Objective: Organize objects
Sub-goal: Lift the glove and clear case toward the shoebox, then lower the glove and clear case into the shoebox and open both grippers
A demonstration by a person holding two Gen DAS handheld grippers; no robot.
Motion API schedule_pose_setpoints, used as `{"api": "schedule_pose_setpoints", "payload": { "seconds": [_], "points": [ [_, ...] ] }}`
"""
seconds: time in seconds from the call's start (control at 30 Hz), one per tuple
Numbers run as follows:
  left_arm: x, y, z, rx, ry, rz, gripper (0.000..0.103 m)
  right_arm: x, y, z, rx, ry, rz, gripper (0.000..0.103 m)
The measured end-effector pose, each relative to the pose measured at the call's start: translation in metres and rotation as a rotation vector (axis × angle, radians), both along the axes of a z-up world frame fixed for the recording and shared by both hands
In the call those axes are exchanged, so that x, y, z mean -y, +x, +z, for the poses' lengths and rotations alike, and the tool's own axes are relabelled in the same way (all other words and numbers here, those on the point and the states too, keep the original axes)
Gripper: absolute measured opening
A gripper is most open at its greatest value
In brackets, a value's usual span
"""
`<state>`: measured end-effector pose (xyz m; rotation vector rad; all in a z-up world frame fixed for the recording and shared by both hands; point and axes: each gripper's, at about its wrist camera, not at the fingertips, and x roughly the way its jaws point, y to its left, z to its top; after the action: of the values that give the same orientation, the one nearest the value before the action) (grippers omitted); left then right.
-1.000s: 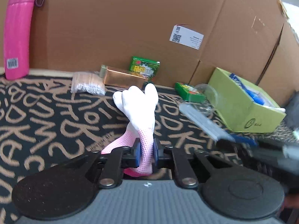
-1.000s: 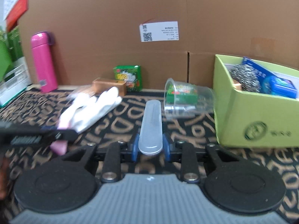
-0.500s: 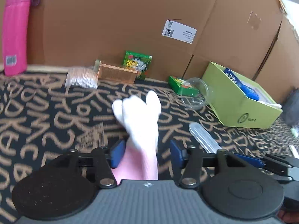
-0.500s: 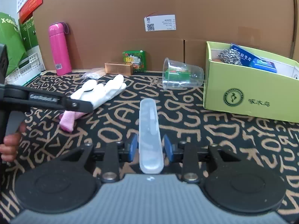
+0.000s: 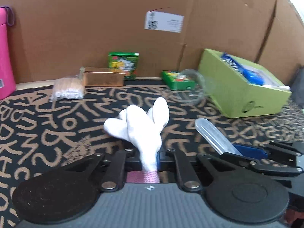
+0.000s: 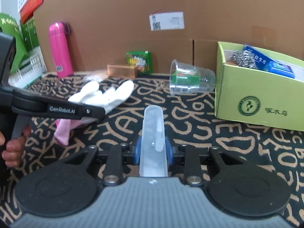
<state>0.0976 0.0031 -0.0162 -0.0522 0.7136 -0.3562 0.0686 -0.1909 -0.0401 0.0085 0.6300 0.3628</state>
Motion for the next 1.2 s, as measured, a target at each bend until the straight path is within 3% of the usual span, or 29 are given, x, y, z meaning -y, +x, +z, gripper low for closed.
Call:
{"api": "schedule_pose_setpoints", "payload": {
  "seconds": [0.17,0.4,0.6,0.77,0.93,1.13,1.2],
  "points": [
    [0.023,-0.010,0.026,0.054,-0.045,-0.094,0.009,0.024,-0.018,0.019,0.058,0.040,-0.051,0.027],
    [0.076,0.004,0.076,0.125,-0.155,-0.236,0.009,0.076,-0.027,0.067,0.220,0.064,-0.172,0.027],
    [0.135,0.032,0.103,0.183,-0.164,-0.298,0.009,0.125,-0.012,0.095,0.328,0.030,-0.290,0.027],
    [0.185,0.064,0.100,0.204,-0.102,-0.315,0.009,0.163,0.025,0.106,0.383,0.005,-0.355,0.027],
    [0.216,0.093,0.084,0.154,-0.066,-0.314,0.009,0.189,0.063,0.107,0.404,-0.007,-0.395,0.027],
    [0.231,0.110,0.059,0.129,-0.059,-0.313,0.010,0.195,0.093,0.078,0.376,-0.064,-0.405,0.027],
    [0.229,0.110,0.050,0.122,-0.062,-0.320,0.032,0.198,0.107,0.059,0.313,-0.094,-0.412,0.028]
  ]
}}
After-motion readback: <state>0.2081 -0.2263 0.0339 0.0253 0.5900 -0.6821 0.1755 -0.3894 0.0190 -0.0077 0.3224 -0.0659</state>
